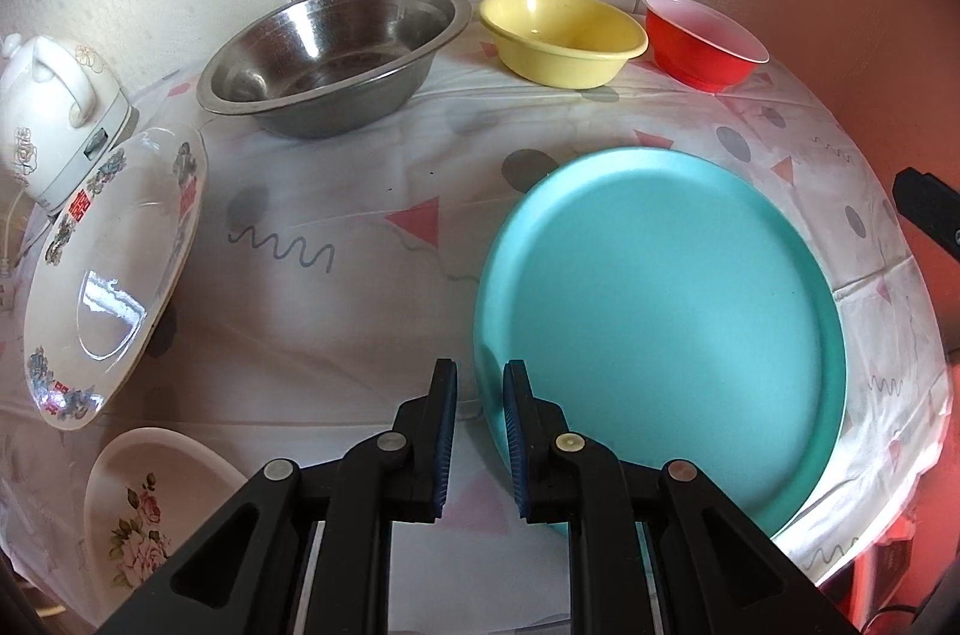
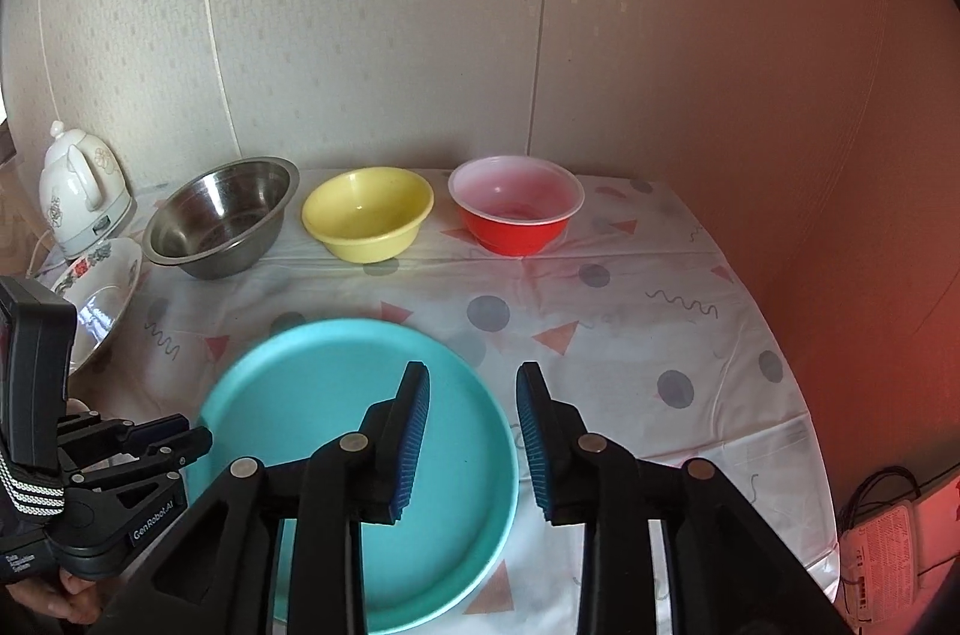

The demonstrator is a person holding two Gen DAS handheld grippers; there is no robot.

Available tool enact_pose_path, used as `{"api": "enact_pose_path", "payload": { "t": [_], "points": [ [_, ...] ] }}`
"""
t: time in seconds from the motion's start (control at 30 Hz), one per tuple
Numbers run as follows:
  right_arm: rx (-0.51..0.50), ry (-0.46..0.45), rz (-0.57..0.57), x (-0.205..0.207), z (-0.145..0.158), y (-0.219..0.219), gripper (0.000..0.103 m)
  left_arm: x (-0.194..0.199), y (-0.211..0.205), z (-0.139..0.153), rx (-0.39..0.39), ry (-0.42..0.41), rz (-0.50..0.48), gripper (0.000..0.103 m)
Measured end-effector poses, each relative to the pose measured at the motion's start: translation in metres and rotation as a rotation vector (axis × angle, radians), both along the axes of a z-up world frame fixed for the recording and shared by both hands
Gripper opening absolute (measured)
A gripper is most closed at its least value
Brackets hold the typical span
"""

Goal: Organize plates and bowls

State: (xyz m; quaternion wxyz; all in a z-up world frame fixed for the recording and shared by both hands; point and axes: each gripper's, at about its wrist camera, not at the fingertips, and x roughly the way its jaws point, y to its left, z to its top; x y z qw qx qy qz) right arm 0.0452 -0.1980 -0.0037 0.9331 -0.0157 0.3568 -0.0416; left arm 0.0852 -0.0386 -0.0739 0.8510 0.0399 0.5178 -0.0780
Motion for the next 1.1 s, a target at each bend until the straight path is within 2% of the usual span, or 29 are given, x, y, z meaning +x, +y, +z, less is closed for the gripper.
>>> {"api": "enact_pose_path", "payload": {
  "t": [0.27, 0.77, 0.93, 1.1],
  "points": [
    [-0.014, -0.028, 0.071, 0.002, 0.013, 0.030, 0.033, -0.004, 0.017, 0.015, -0.024, -0.045, 0.054, 0.016],
    [-0.004, -0.037, 0.143, 0.006, 0.018, 0.056, 0.034, -0.014, 0.043, 0.031, -0.050, -0.081, 0.114, 0.016],
    [-0.001, -0.027, 0.168, 0.011, 0.016, 0.064, 0.034, -0.018, 0.053, 0.035, -0.060, -0.087, 0.140, 0.016],
    [0.043, 0.038, 0.207, 0.024, 0.003, 0.074, 0.034, -0.020, 0.070, 0.038, -0.074, -0.093, 0.179, 0.016]
  ]
}}
